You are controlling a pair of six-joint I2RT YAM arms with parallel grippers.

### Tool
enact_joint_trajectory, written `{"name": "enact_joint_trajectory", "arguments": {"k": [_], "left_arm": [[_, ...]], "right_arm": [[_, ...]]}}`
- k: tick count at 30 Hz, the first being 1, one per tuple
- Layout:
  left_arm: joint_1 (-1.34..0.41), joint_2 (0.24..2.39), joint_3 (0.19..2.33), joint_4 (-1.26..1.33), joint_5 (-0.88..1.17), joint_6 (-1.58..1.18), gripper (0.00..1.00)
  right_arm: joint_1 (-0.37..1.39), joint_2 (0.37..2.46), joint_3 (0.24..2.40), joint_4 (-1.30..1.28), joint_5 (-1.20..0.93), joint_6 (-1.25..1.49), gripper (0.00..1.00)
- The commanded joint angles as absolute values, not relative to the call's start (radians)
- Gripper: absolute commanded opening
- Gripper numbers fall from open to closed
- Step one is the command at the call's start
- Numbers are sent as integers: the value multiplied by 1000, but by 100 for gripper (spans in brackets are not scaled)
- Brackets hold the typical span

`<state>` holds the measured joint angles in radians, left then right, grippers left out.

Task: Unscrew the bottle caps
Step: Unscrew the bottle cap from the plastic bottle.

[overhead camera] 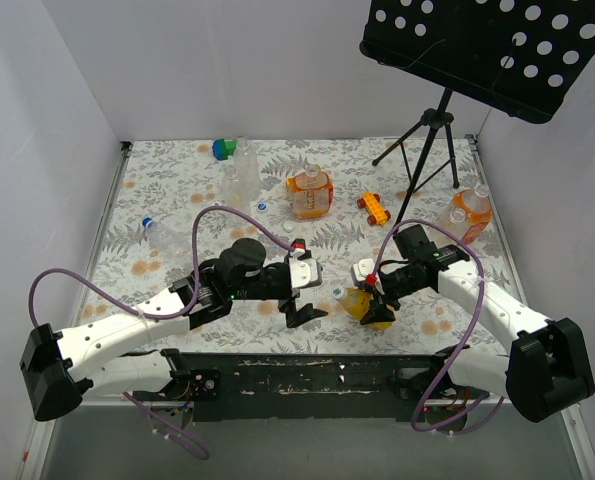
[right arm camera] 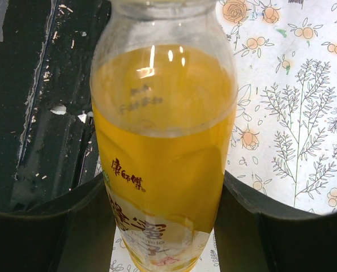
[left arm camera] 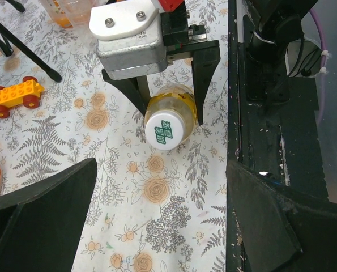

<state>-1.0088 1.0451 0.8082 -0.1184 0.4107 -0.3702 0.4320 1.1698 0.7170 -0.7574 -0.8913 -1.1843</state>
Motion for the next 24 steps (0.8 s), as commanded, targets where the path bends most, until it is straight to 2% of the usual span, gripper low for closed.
{"name": "enact_joint_trajectory", "arguments": {"k": [1, 14, 17, 20, 24], "left_arm": [[-997, 1052, 848, -112, 446, -336, 98], [-968, 1155, 902, -110, 549, -322, 98], [-968, 1195, 919, -107, 572, -333, 93], [-966, 1232, 940, -97, 580, -360, 81], [-966, 1249, 945, -71, 595, -379, 78]], "right_arm": [[430, 1155, 724, -755, -951, -1201, 12], [428, 1158, 724, -756, -951, -1201, 12], [431, 1158, 726, -756, -951, -1203, 12], [430, 1160, 724, -756, -951, -1203, 12], [431, 1160, 726, -758, -951, -1203, 12]]}}
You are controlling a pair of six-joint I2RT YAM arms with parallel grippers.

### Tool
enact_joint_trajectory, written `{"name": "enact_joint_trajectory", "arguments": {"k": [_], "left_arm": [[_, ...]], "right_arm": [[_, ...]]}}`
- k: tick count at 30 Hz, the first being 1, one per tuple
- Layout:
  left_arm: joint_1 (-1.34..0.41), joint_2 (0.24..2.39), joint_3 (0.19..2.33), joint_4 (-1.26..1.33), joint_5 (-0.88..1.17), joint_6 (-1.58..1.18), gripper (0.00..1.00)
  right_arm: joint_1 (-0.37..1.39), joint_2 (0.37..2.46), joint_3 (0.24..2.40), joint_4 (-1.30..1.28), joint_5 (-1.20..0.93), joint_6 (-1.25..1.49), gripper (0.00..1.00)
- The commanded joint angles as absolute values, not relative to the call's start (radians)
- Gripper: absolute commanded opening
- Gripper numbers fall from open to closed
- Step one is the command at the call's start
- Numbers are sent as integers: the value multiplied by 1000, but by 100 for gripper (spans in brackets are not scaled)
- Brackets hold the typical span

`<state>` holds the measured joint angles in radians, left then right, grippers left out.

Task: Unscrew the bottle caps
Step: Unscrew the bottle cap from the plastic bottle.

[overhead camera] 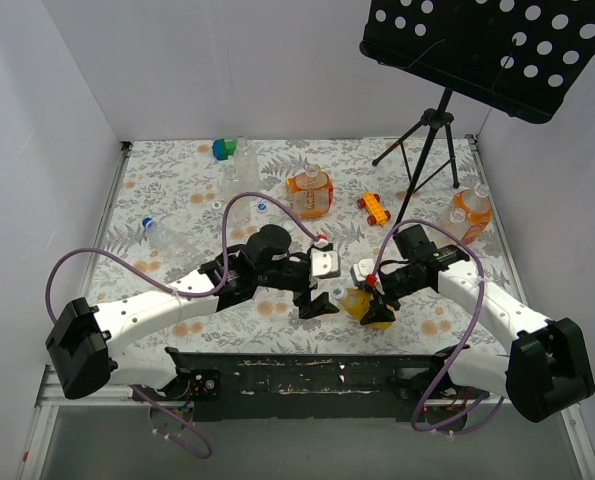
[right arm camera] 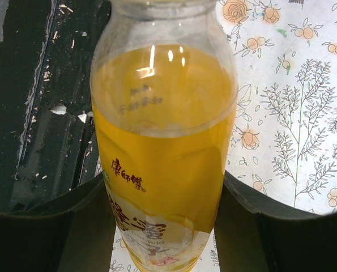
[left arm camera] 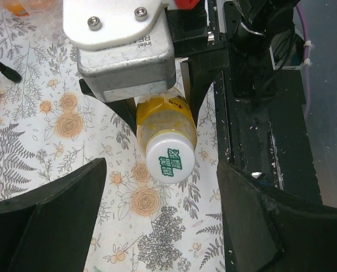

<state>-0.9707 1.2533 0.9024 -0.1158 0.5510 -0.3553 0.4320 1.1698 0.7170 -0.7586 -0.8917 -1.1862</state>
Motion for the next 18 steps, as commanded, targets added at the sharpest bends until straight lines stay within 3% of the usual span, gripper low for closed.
{"name": "enact_joint_trajectory", "arguments": {"k": [1, 7, 10, 11, 13, 16, 18], "left_arm": [[-966, 1250, 942, -61, 597, -383, 76], [-966, 1259, 943, -45, 610, -406, 62], [-966, 1266, 943, -48, 623, -413, 51], [-965, 1267, 943, -51, 626, -414, 44], [-965, 1269, 943, -54, 621, -423, 21], [-965, 1263, 942, -52, 615, -457, 0], [-965, 1259, 942, -45, 594, -520, 0]], "right_arm": [[430, 1158, 726, -758, -951, -1203, 12], [430, 1161, 726, -758, -951, -1203, 12], [429, 1163, 724, -758, -950, -1203, 12], [430, 1164, 724, -756, -950, -1203, 12], [430, 1163, 724, -756, -950, -1203, 12], [429, 1166, 724, -756, -948, -1203, 12], [431, 1167, 724, -755, -946, -1203, 12]]}}
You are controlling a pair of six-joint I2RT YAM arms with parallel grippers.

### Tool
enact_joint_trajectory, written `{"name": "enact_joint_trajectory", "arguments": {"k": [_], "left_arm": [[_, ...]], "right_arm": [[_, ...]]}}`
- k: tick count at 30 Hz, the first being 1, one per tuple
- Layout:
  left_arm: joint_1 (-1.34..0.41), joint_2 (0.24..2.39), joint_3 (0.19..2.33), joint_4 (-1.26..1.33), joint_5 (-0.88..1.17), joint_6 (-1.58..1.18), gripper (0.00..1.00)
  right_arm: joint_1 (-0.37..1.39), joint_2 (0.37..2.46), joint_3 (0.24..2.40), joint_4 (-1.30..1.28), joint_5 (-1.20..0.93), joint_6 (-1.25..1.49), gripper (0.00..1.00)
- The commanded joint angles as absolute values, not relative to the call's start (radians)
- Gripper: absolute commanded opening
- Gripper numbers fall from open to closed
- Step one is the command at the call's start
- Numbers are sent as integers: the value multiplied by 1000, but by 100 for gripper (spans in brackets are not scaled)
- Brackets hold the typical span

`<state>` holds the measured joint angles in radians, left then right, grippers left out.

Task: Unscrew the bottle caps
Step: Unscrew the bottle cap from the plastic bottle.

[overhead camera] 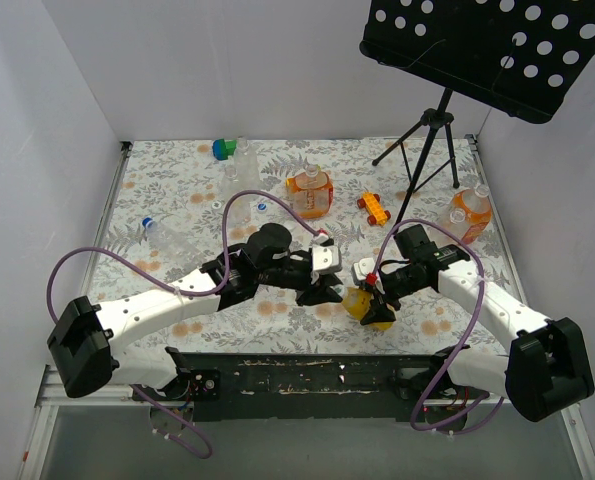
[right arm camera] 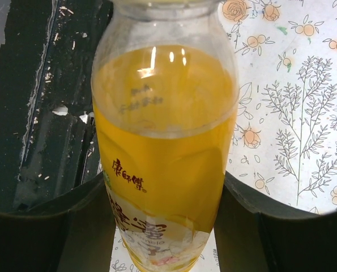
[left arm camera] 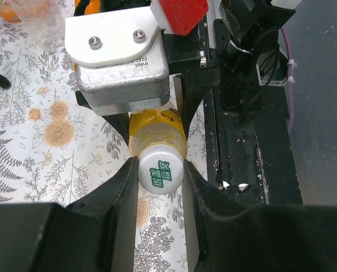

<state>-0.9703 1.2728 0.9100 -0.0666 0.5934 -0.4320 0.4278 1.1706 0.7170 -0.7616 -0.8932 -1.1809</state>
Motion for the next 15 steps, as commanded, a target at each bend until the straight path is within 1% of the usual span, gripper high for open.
{"name": "enact_joint_trajectory", "arguments": {"k": [1, 5, 12, 15], "left_arm": [[-966, 1259, 945, -48, 580, -567, 0], [-965, 1238, 946, -51, 490, -812, 0], [-966, 1144, 917, -75, 296, -1383, 0], [-968, 1129, 923, -103, 279, -1501, 0]], "right_arm": [[430, 1167, 724, -755, -945, -1203, 12], [430, 1166, 724, -753, -942, -1201, 12], [430, 1172, 724, -752, -939, -1200, 12], [430, 1175, 723, -752, -937, -1198, 12]]}}
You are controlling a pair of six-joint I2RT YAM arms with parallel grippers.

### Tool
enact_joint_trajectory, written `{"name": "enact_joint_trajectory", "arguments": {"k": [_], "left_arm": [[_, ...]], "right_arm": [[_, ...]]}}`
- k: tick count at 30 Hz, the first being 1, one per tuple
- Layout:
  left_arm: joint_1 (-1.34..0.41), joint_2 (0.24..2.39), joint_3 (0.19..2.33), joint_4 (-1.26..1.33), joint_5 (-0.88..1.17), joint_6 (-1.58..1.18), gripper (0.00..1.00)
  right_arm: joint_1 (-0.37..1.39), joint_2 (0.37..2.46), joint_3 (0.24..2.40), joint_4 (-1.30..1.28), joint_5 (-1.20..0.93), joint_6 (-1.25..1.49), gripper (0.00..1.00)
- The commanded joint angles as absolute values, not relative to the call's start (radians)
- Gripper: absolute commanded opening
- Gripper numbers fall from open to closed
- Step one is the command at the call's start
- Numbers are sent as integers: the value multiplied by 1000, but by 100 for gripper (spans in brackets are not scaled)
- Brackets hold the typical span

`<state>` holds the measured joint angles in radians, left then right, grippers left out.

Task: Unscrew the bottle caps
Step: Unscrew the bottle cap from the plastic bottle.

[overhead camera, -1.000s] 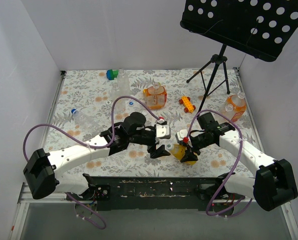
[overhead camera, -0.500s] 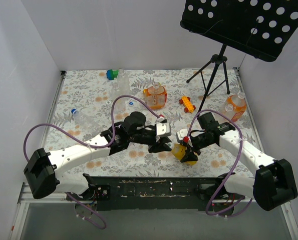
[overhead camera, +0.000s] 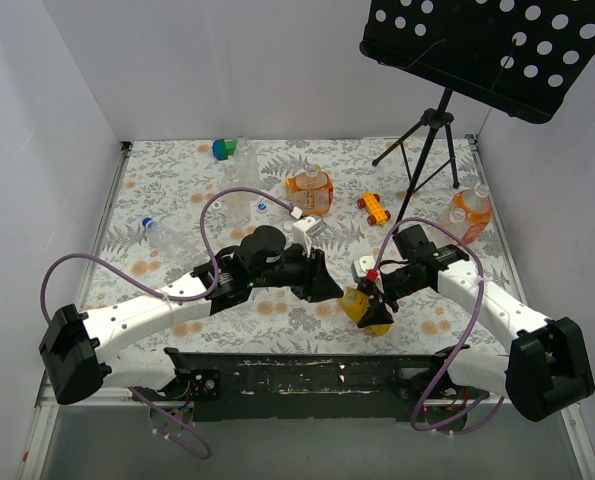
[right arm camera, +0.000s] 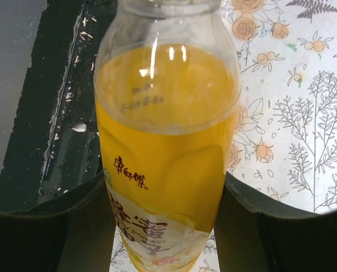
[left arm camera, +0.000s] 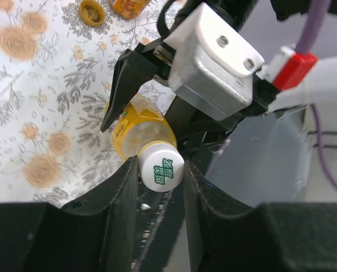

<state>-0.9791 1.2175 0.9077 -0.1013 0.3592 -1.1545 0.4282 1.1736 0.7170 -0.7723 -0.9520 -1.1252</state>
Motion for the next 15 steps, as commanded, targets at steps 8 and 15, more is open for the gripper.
{"name": "enact_joint_trajectory", "arguments": {"k": [8, 15], "left_arm": [[-974, 1144, 931, -126, 253, -1532, 0], [-973, 1152, 937, -126, 278, -1508, 7]], "right_arm": [[430, 1183, 722, -750, -933, -1193, 12], [429, 1189, 724, -758, -933, -1200, 12]]}}
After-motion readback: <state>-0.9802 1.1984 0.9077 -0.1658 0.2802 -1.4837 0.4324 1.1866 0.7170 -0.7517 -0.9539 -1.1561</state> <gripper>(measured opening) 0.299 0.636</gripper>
